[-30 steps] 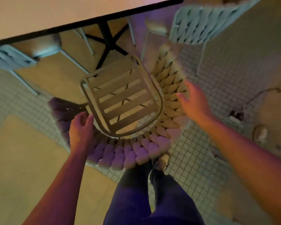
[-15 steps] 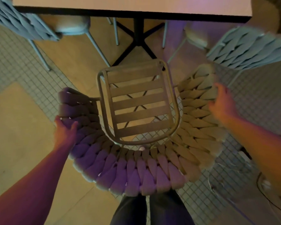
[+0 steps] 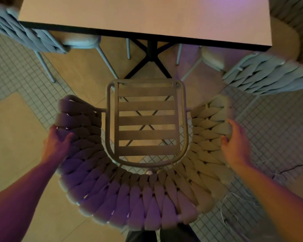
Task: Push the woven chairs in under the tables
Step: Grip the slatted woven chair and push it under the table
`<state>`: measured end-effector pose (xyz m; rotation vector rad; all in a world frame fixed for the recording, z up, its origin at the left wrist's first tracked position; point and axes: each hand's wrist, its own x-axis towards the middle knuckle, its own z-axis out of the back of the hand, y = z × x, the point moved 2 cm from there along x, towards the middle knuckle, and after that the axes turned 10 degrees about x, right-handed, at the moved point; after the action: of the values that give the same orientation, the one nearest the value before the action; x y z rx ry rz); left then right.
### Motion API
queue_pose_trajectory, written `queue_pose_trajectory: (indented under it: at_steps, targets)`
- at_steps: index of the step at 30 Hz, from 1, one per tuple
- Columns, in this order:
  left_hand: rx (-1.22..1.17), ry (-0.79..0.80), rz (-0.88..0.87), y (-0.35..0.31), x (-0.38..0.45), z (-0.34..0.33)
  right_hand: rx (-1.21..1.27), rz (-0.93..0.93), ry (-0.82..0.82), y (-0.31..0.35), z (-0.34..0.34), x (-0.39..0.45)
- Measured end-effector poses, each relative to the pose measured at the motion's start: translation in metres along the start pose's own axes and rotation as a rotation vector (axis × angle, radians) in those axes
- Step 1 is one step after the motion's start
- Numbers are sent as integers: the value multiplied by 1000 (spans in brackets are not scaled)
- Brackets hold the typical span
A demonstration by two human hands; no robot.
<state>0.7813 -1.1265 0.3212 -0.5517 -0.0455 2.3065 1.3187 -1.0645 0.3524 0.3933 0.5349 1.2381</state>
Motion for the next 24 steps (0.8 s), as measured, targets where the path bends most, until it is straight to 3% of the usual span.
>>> queue_pose_trajectory:
  at_steps: [24]
  targets:
    - [50,-17,-28,-43,74,18,108,3,-23,25,-9,41]
